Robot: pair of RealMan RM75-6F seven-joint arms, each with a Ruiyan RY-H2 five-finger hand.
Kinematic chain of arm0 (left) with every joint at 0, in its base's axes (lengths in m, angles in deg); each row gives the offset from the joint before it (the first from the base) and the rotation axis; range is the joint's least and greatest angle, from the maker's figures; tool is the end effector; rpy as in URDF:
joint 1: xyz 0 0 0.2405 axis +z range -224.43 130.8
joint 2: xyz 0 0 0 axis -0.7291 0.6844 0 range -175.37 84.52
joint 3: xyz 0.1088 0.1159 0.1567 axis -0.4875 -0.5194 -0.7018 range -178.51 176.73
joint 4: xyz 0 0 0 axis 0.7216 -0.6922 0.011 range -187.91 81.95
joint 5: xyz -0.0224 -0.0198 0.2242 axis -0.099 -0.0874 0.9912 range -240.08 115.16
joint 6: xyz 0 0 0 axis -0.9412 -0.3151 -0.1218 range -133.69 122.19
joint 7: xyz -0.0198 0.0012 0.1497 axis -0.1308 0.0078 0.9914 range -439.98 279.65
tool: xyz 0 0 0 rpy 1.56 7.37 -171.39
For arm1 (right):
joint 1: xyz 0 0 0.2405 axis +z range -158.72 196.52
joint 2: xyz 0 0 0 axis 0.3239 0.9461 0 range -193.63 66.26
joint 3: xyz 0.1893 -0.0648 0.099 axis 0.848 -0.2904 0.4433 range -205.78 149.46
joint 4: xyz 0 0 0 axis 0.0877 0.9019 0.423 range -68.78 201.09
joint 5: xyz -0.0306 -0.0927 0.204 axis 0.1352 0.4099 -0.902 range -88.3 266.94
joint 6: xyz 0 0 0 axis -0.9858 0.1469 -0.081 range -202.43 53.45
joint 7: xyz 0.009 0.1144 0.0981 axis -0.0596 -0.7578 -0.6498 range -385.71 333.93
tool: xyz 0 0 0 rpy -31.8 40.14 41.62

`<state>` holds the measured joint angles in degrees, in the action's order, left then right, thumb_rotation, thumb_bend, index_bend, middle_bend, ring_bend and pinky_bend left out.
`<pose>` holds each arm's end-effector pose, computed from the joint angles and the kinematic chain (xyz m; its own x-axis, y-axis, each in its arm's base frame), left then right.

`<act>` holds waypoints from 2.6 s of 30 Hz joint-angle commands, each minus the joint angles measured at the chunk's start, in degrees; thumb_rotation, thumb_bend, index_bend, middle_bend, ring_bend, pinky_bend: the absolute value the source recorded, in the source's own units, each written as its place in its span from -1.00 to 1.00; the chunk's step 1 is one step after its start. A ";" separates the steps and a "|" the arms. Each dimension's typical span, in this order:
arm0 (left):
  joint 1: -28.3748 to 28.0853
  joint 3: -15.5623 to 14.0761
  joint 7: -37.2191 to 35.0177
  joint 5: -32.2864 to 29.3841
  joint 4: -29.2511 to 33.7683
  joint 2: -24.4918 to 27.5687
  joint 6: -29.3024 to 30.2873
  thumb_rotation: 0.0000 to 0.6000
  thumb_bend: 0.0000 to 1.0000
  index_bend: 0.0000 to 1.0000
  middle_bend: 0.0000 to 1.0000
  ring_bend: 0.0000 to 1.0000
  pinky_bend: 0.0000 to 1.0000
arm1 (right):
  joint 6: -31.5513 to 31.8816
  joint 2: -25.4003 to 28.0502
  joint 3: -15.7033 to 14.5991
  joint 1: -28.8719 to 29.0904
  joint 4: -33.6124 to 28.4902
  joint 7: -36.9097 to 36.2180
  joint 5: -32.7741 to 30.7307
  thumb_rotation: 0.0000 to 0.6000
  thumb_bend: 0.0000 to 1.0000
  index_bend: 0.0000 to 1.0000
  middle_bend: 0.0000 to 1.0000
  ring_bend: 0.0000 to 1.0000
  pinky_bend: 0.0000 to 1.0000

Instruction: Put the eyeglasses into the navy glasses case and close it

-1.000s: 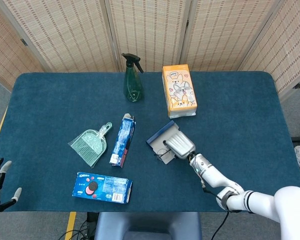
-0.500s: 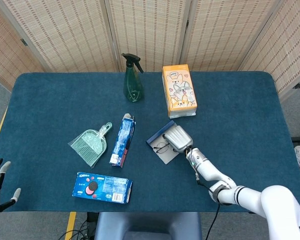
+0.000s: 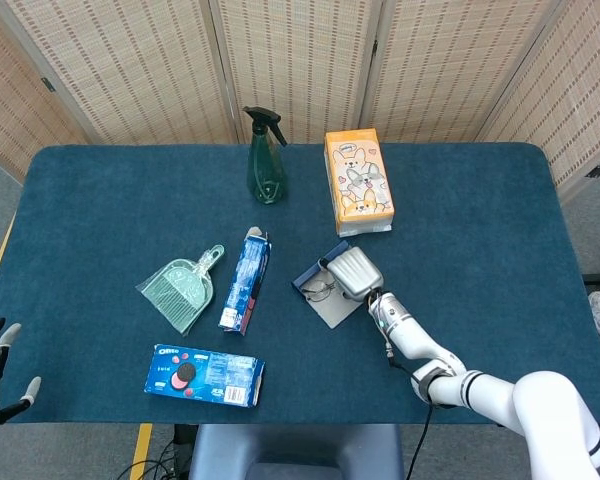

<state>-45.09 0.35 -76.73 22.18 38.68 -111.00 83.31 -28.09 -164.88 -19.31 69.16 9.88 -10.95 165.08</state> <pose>-0.3078 0.1460 0.1304 0.4397 0.0134 0.8980 0.8909 0.1198 -0.4380 -0.1279 -0.3801 -0.0786 0.6851 -0.1436 0.7142 -0.6633 -0.5284 0.5299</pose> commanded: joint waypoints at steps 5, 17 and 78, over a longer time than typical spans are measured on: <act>0.04 0.01 -0.09 0.19 -0.01 -0.12 0.24 1.00 -0.28 -0.79 -1.00 -0.99 -0.72 | 0.23 1.34 0.39 -0.49 -2.71 1.42 -1.24 1.00 -0.26 -0.78 1.00 1.00 1.00; -0.01 -0.06 -0.02 0.30 0.04 -0.10 0.18 1.00 -0.28 -0.79 -1.00 -0.99 -0.72 | -0.96 0.75 1.00 -0.20 -3.97 8.75 -6.00 1.00 -0.56 -1.00 1.00 1.00 1.00; -0.03 -0.08 -0.16 0.67 -0.12 -0.12 0.26 1.00 -0.28 -0.79 -1.00 -0.99 -0.72 | -1.79 -1.12 3.72 1.71 -3.89 20.01 -18.26 1.00 -0.34 -0.12 1.00 1.00 1.00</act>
<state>-45.08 0.25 -76.91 22.82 38.53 -111.12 83.57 -29.99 -165.89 -15.47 70.91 5.98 9.18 146.74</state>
